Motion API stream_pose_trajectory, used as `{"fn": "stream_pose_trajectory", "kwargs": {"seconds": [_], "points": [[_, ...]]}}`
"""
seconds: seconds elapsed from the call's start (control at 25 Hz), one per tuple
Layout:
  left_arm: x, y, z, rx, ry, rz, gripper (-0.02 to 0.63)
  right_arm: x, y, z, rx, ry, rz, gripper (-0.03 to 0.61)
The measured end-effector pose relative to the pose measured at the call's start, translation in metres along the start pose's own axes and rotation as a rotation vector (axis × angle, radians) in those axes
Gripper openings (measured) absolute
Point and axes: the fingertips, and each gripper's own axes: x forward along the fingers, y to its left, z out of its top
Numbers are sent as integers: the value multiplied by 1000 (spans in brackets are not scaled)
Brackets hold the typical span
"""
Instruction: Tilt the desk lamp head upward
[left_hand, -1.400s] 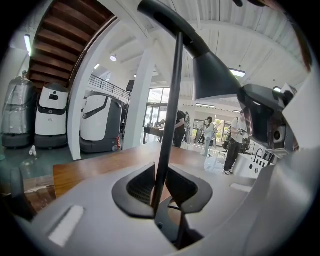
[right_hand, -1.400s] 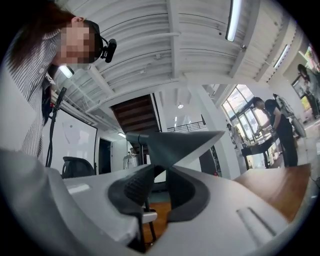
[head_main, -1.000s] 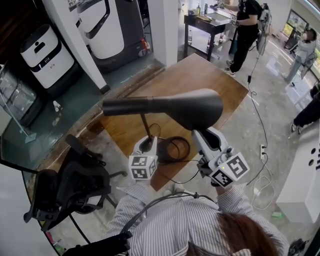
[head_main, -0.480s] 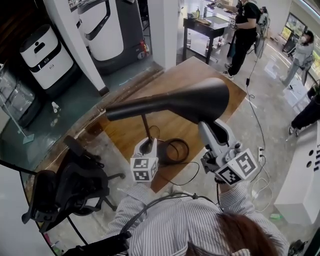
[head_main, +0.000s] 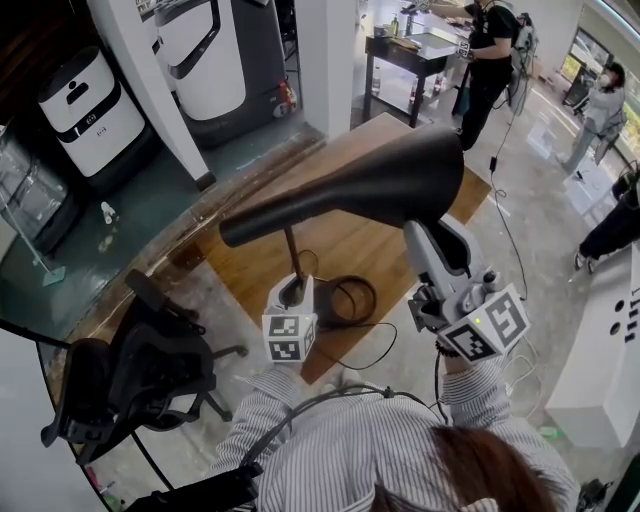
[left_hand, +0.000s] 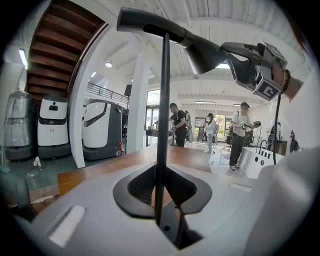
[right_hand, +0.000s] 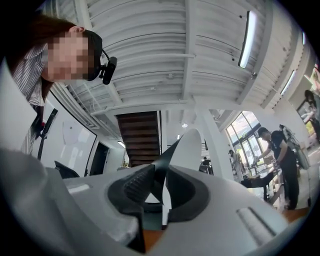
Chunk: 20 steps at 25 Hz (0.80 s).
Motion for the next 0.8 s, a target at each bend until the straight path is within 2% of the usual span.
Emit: {"fn": "stream_pose_trajectory", "kwargs": {"seconds": [0.8], "points": [[3, 2, -3, 55, 14, 17, 54, 34, 14, 40, -193, 5, 61, 77]]}}
